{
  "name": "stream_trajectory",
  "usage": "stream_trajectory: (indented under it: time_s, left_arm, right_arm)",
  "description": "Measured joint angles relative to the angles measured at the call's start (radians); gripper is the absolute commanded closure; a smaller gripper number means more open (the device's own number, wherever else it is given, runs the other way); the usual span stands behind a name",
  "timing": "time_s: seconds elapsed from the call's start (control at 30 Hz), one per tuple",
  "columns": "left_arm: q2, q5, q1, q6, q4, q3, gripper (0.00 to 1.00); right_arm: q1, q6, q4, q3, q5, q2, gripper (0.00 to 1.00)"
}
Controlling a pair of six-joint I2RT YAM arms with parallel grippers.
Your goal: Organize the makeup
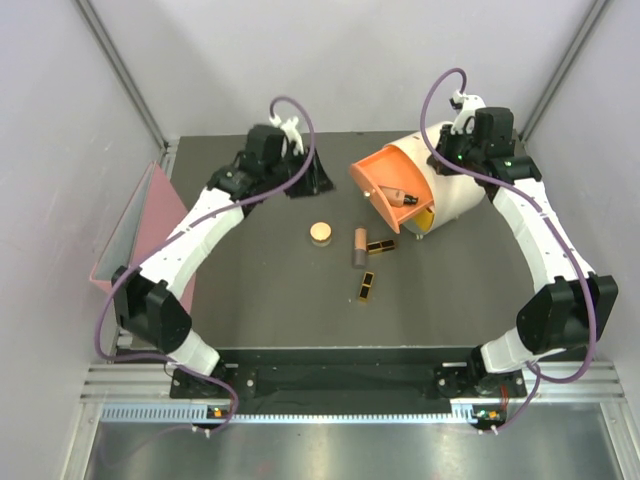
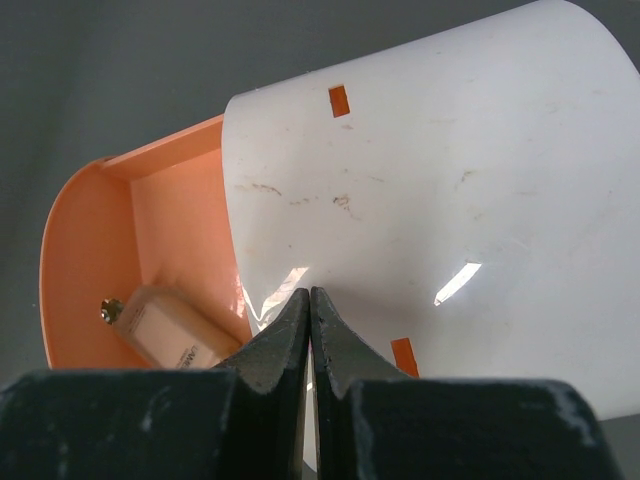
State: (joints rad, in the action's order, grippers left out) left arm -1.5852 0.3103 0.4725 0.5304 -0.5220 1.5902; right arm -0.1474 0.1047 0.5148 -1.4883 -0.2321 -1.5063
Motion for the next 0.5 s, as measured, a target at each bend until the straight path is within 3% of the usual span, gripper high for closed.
stream_trajectory:
  time_s: [0.2,0.5]
  left_arm:
    - [0.020,0.069,0.020,0.011,-0.001,-0.285,0.40]
    - [-0.077,0.152,0.092,0.013,0.077,-0.367,0.34]
  right_arm:
    - [0.000,0.000,-0.001,0.000,-0.002,0.000,0.98]
    - [0.000,0.000,-0.002,0.002,-0.003,0.000,0.98]
